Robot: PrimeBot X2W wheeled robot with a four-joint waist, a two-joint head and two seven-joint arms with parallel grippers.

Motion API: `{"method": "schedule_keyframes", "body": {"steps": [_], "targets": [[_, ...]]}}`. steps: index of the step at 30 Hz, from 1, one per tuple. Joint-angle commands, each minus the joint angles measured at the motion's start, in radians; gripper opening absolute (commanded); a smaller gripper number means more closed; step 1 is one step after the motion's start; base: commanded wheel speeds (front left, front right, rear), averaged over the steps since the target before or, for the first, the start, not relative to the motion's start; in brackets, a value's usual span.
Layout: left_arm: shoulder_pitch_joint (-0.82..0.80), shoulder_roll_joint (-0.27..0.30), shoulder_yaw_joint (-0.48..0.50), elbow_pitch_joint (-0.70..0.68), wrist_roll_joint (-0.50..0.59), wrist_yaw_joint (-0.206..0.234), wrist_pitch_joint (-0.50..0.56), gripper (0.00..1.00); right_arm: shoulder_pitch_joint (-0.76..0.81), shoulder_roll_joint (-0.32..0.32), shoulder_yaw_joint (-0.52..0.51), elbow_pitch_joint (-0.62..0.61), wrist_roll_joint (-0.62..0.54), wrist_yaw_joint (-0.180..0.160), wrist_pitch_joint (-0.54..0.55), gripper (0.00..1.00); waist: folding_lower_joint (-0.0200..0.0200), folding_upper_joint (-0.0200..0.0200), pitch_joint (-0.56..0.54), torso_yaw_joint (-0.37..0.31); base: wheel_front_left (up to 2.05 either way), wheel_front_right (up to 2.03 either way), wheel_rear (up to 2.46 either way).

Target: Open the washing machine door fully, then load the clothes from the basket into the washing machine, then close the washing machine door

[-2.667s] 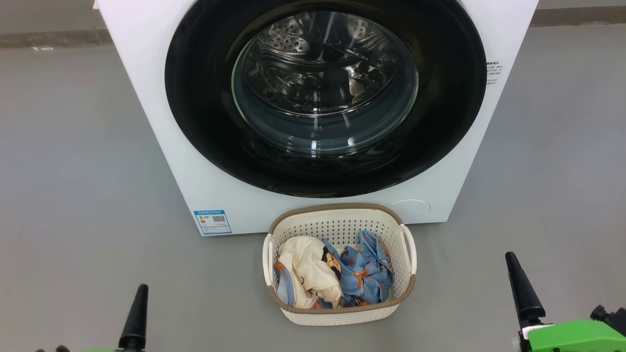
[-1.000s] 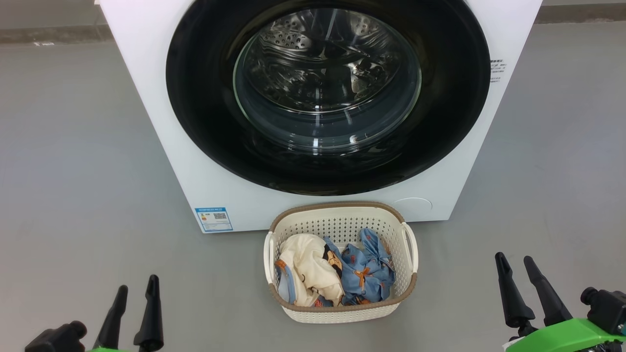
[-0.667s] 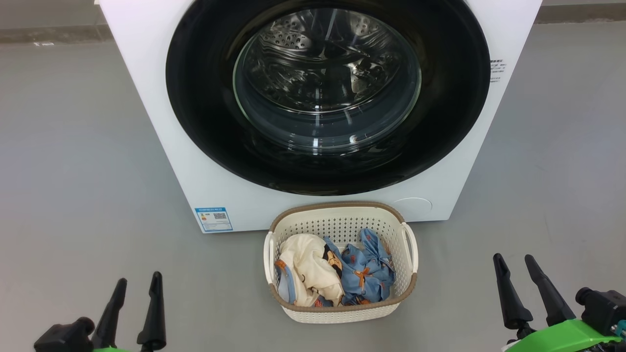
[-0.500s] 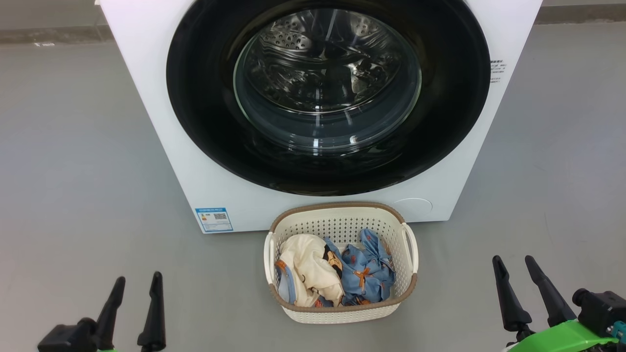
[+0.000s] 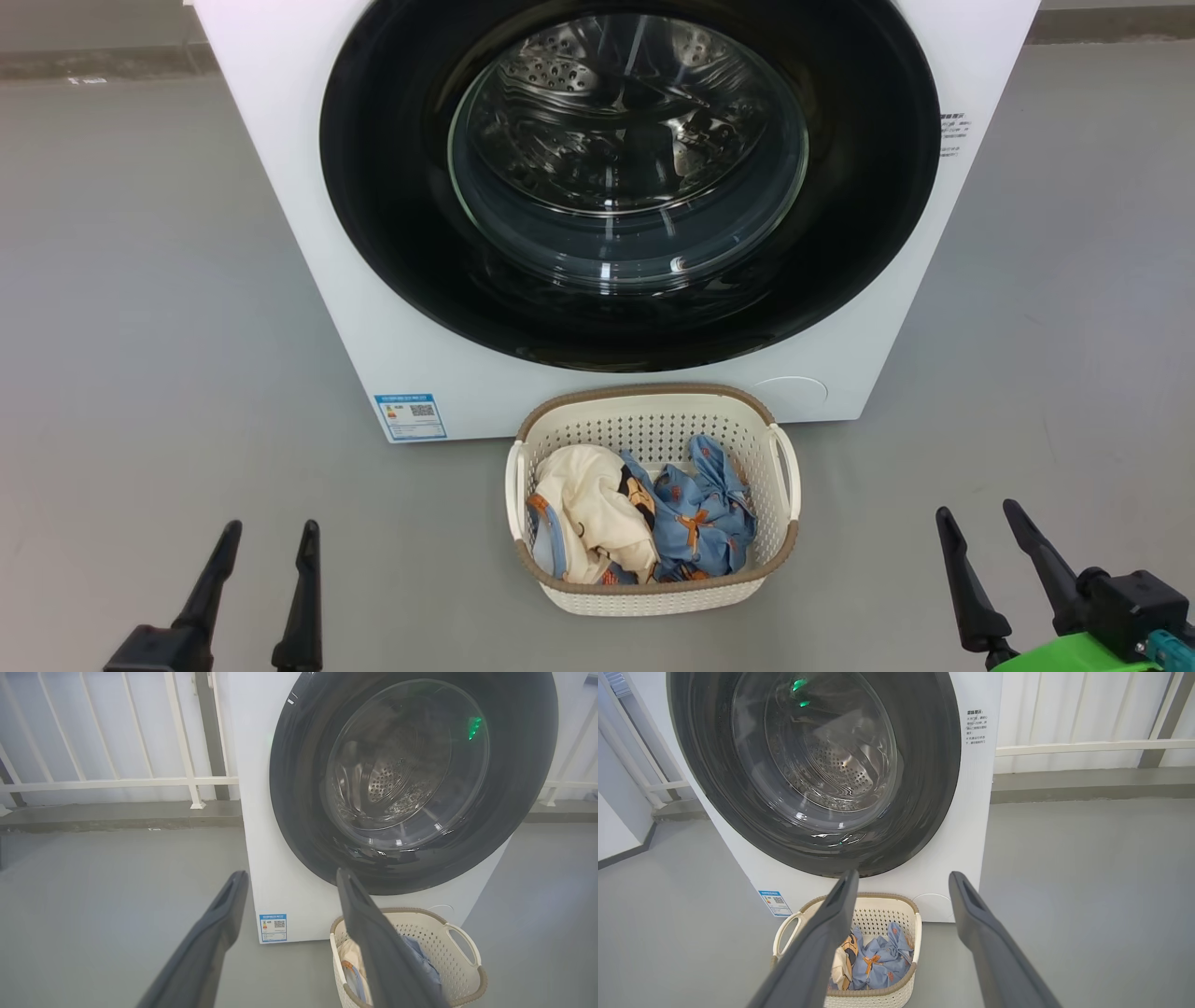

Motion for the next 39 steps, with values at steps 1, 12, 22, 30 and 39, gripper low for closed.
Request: {"method": "schedule_keyframes", "body": {"steps": [1,12,22,30,39], "targets": [[-0.011,0.025,0.029,-0.038,0.043,-0.003,-0.016,1.0,-0.003,-0.024,0.027,-0.026,-0.045,0.002,-0.018,1.0,-0.0001,-0.0001,0.0,0.0,0.0,0.0,0.0],[-0.007,0.03,0.026,-0.045,0.089,-0.003,-0.028,1.0,0.0,-0.029,0.028,-0.032,-0.094,0.002,-0.03,1.0,-0.0001,-0.0001,-0.002,0.001,0.0,0.0,0.0],[-0.004,0.032,0.024,-0.041,0.081,-0.003,-0.028,1.0,-0.004,-0.031,0.024,-0.034,-0.099,0.002,-0.03,1.0,-0.0001,-0.0001,-0.003,0.004,0.0,0.0,0.0],[0.003,0.032,0.023,-0.039,0.076,-0.003,-0.028,1.0,-0.003,-0.037,0.028,-0.031,-0.097,0.002,-0.03,1.0,-0.0001,-0.0001,-0.011,0.003,0.0,0.0,0.0],[0.015,0.031,0.022,-0.041,0.072,-0.003,-0.028,1.0,-0.001,-0.044,0.028,-0.031,-0.095,0.002,-0.03,1.0,-0.0001,-0.0001,-0.018,0.007,0.0,0.0,0.0]]}}
